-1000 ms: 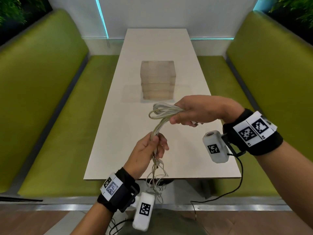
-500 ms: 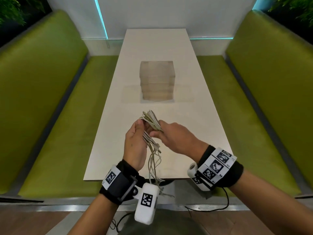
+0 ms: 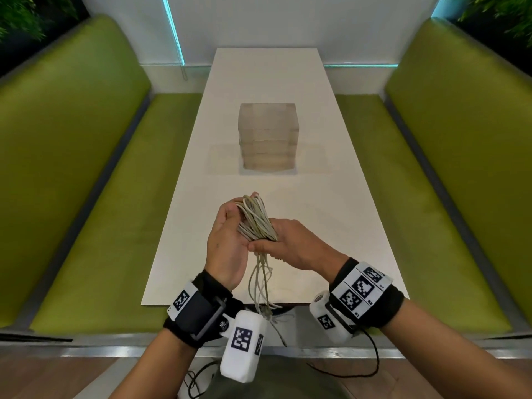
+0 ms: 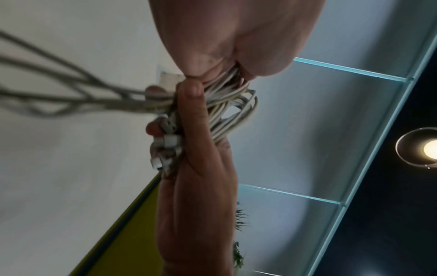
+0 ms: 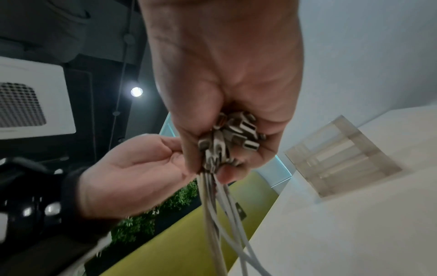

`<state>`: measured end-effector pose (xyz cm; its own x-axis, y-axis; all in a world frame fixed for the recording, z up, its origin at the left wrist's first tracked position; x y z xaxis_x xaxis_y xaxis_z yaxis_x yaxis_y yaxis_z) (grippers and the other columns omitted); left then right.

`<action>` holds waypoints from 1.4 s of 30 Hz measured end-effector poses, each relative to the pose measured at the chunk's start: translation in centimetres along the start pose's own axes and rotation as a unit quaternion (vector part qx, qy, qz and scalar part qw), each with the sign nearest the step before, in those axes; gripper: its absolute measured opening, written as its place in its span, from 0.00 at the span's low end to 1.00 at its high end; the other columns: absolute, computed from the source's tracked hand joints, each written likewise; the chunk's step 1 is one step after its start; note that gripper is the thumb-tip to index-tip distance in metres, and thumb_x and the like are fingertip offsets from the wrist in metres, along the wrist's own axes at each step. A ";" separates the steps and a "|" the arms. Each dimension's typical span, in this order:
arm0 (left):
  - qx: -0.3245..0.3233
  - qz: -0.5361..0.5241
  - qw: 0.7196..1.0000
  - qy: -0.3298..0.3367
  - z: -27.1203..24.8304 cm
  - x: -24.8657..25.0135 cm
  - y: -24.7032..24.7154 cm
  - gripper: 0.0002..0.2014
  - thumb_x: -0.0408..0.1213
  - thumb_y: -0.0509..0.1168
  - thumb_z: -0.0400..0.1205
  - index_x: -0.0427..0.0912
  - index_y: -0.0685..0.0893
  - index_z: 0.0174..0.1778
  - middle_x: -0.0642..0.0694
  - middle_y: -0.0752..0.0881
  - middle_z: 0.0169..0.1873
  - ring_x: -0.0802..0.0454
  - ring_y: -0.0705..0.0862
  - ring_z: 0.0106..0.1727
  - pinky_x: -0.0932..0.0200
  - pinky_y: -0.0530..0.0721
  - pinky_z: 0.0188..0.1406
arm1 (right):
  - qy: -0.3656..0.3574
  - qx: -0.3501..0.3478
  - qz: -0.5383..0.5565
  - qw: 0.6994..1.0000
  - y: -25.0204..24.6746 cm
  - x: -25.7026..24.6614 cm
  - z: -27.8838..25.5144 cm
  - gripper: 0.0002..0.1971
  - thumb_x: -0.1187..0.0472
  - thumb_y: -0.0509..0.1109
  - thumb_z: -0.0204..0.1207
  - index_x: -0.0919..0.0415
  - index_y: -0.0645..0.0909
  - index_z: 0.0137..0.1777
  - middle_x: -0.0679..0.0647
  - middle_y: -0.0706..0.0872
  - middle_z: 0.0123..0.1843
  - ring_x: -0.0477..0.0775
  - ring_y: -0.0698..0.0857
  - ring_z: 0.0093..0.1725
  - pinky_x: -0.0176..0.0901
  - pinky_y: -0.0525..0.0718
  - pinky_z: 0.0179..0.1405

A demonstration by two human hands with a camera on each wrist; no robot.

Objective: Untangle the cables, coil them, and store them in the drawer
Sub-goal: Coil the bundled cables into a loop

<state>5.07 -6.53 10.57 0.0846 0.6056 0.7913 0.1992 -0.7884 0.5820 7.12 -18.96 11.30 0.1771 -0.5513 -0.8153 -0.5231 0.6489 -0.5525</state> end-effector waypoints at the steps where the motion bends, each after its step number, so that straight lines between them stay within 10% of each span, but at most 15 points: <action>1: -0.011 0.021 1.000 0.004 0.0 0.1 -0.2 0.12 0.41 0.52 0.88 0.38 0.77 0.52 0.35 0.84 0.64 0.47 0.85 0.63 0.57 0.87 0.49 | 0.005 -0.009 0.008 1.000 0.0 0.0 -0.1 0.07 0.53 0.72 0.76 0.46 0.78 0.38 0.46 0.86 0.35 0.36 0.79 0.29 0.30 0.76 0.33; 4: -0.071 0.103 0.992 0.035 -0.1 0.8 -0.5 0.24 0.55 0.72 0.73 0.42 0.78 0.56 0.35 0.86 0.61 0.43 0.83 0.67 0.51 0.86 0.58 | 0.009 -0.044 0.001 0.999 0.3 -0.3 -0.3 0.09 0.51 0.68 0.79 0.57 0.80 0.44 0.55 0.88 0.39 0.43 0.80 0.31 0.38 0.78 0.35; 6: -0.085 0.127 0.987 0.039 -0.2 0.9 -0.3 0.26 0.45 0.81 0.66 0.42 0.81 0.56 0.34 0.88 0.57 0.40 0.85 0.62 0.47 0.85 0.60 | -0.002 -0.065 -0.007 0.998 0.8 -0.7 -0.5 0.08 0.51 0.65 0.81 0.55 0.77 0.45 0.49 0.83 0.36 0.41 0.79 0.31 0.33 0.76 0.32; 12: -0.041 0.150 0.987 0.036 -0.6 1.2 0.9 0.02 0.32 0.69 0.78 0.38 0.84 0.42 0.44 0.82 0.22 0.46 0.86 0.28 0.46 0.87 0.54 | -0.024 -0.144 0.053 0.988 1.1 -0.9 -1.0 0.07 0.56 0.63 0.83 0.59 0.75 0.55 0.53 0.81 0.44 0.43 0.79 0.38 0.34 0.77 0.39; 16: -0.064 0.125 0.990 0.002 -0.6 1.2 0.8 0.05 0.35 0.68 0.80 0.40 0.82 0.39 0.45 0.79 0.21 0.47 0.88 0.32 0.38 0.82 0.59 | -0.056 -0.180 0.246 0.951 1.6 -0.5 -1.6 0.08 0.65 0.63 0.83 0.64 0.83 0.48 0.61 0.86 0.40 0.60 0.86 0.47 0.58 0.82 0.56; 19: -0.100 0.145 0.984 -0.005 -0.8 1.1 0.8 0.10 0.42 0.68 0.79 0.42 0.79 0.36 0.45 0.78 0.23 0.47 0.87 0.34 0.38 0.83 0.50 | -0.057 -0.198 0.307 0.929 1.9 0.0 -1.7 0.07 0.59 0.63 0.83 0.59 0.82 0.49 0.56 0.79 0.32 0.56 0.85 0.37 0.62 0.80 0.50; 22: -0.089 0.199 0.976 -0.016 -0.7 1.0 1.0 0.15 0.51 0.67 0.79 0.44 0.76 0.33 0.44 0.77 0.23 0.41 0.86 0.41 0.58 0.80 0.26 | -0.070 -0.199 0.308 0.928 2.1 0.4 -1.8 0.19 0.45 0.59 0.80 0.62 0.78 0.49 0.56 0.74 0.32 0.51 0.82 0.33 0.56 0.81 0.46; 27: -0.122 0.247 0.961 -0.013 -0.8 0.8 1.1 0.15 0.53 0.64 0.80 0.50 0.78 0.30 0.49 0.75 0.20 0.49 0.85 0.30 0.36 0.83 0.53 | -0.036 -0.182 0.279 0.942 2.7 0.8 -2.0 0.17 0.58 0.58 0.85 0.62 0.74 0.35 0.51 0.77 0.28 0.50 0.81 0.32 0.48 0.81 0.45; 35: -0.160 0.308 0.938 0.016 -0.9 0.9 1.8 0.22 0.54 0.57 0.82 0.43 0.74 0.28 0.51 0.77 0.17 0.46 0.79 0.26 0.30 0.84 0.51 | -0.028 -0.134 0.228 0.964 3.3 1.2 -1.9 0.20 0.57 0.59 0.83 0.60 0.72 0.28 0.46 0.77 0.25 0.50 0.81 0.31 0.36 0.80 0.43; 39: -0.200 0.246 0.947 0.055 -0.4 1.2 1.1 0.23 0.61 0.64 0.77 0.44 0.78 0.53 0.47 0.87 0.38 0.46 0.89 0.45 0.31 0.84 0.54 | -0.048 -0.094 0.223 0.969 1.7 0.8 -1.6 0.18 0.57 0.60 0.84 0.58 0.73 0.31 0.50 0.76 0.26 0.56 0.81 0.31 0.47 0.81 0.38; 42: -0.228 0.243 0.943 -0.011 0.6 0.3 -0.6 0.51 0.61 0.79 0.59 0.61 0.59 0.75 0.48 0.89 0.44 0.50 0.88 0.46 0.48 0.85 0.50 | -0.056 -0.042 0.251 0.965 -0.2 0.0 -1.6 0.18 0.54 0.61 0.84 0.54 0.79 0.31 0.55 0.77 0.27 0.57 0.81 0.32 0.48 0.81 0.39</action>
<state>5.53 -5.81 10.34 0.0797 0.1598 0.9839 -0.3075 -0.9350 0.1768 5.85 -19.92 11.72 -0.0292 -0.1152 -0.9929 -0.6311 0.7724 -0.0710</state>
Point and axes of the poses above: each hand's wrist, its own z-axis towards the middle knuckle, its own y-axis out of the palm, x = y × z, the point moved 2 cm from there along z, towards the middle knuckle
